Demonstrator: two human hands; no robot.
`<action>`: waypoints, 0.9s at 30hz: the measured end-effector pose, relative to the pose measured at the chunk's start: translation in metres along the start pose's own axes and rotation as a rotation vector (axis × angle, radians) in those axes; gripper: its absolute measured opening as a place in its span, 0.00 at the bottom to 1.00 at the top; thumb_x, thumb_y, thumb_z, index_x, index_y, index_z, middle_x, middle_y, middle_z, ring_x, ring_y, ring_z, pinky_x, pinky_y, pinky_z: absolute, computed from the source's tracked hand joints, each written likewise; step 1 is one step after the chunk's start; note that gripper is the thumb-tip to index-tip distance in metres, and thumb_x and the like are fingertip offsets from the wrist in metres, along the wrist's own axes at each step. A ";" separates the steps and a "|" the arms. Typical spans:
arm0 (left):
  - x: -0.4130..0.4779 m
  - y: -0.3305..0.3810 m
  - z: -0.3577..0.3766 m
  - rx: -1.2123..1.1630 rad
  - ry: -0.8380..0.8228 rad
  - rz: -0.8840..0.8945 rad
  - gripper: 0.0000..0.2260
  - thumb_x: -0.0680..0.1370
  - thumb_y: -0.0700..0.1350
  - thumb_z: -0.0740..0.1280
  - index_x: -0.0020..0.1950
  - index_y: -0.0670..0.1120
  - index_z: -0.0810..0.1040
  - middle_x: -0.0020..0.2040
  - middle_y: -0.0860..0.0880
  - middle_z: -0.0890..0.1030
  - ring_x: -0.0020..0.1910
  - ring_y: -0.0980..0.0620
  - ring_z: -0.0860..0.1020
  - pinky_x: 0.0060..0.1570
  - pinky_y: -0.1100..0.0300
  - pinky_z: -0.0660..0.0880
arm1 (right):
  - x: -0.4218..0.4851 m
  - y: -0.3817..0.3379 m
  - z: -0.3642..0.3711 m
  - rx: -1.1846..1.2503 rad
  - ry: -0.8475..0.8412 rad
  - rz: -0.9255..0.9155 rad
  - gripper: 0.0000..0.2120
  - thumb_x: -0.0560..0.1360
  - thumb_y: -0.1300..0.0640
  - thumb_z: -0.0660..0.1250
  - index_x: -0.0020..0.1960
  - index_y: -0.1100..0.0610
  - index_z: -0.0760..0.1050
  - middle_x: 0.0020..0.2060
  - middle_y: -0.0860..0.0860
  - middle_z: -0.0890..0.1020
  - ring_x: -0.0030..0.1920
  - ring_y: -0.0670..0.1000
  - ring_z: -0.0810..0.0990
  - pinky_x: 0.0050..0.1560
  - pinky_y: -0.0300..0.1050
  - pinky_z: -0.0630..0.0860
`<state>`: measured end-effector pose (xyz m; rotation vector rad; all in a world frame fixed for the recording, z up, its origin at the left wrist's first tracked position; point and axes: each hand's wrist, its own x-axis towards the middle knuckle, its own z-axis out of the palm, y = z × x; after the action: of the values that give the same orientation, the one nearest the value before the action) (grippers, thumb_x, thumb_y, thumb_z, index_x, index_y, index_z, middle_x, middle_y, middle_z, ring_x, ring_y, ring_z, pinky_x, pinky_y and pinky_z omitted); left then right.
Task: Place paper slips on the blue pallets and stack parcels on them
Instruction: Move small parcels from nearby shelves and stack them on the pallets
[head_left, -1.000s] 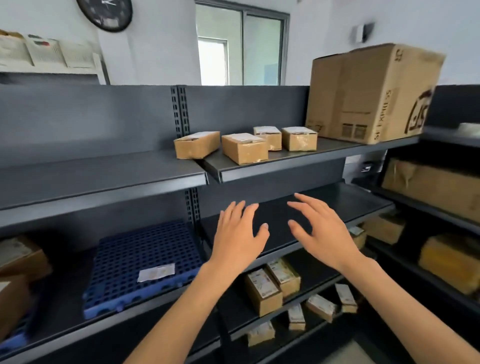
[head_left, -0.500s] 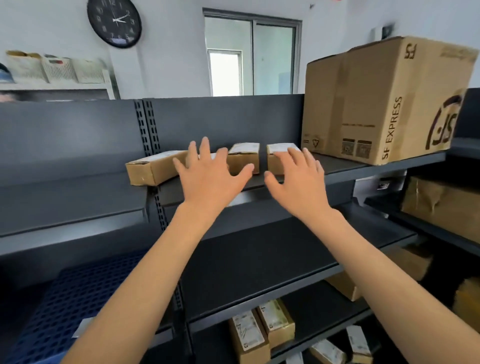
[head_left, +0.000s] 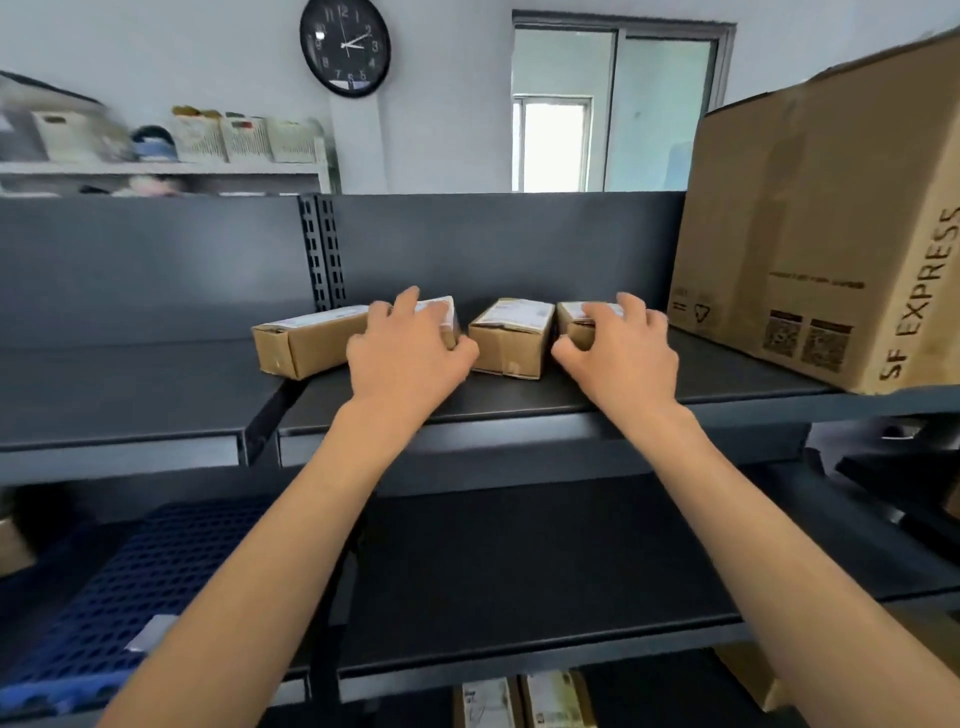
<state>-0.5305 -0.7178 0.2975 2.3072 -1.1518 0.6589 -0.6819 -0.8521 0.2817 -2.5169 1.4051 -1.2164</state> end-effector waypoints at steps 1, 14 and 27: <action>-0.001 -0.001 -0.005 -0.014 0.055 -0.017 0.22 0.75 0.58 0.62 0.68 0.54 0.74 0.74 0.49 0.67 0.70 0.43 0.65 0.55 0.47 0.72 | 0.001 0.000 -0.004 0.035 0.031 -0.025 0.25 0.74 0.44 0.64 0.68 0.51 0.73 0.73 0.55 0.66 0.70 0.60 0.62 0.51 0.56 0.74; -0.123 -0.090 -0.121 0.233 0.418 -0.306 0.21 0.76 0.58 0.62 0.65 0.52 0.76 0.63 0.53 0.77 0.63 0.47 0.72 0.50 0.53 0.71 | -0.106 -0.139 -0.021 0.925 -0.059 -0.604 0.26 0.74 0.44 0.67 0.70 0.51 0.72 0.72 0.51 0.70 0.71 0.53 0.64 0.65 0.41 0.60; -0.304 -0.294 -0.188 0.328 0.396 -0.585 0.19 0.75 0.57 0.62 0.63 0.53 0.76 0.61 0.55 0.78 0.62 0.49 0.72 0.50 0.55 0.71 | -0.287 -0.305 0.053 1.000 -0.400 -0.816 0.27 0.74 0.46 0.69 0.71 0.51 0.71 0.72 0.47 0.68 0.72 0.50 0.62 0.61 0.44 0.66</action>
<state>-0.4889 -0.2669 0.2005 2.4432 -0.1760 1.0554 -0.5142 -0.4792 0.1771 -2.2836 -0.3548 -0.9620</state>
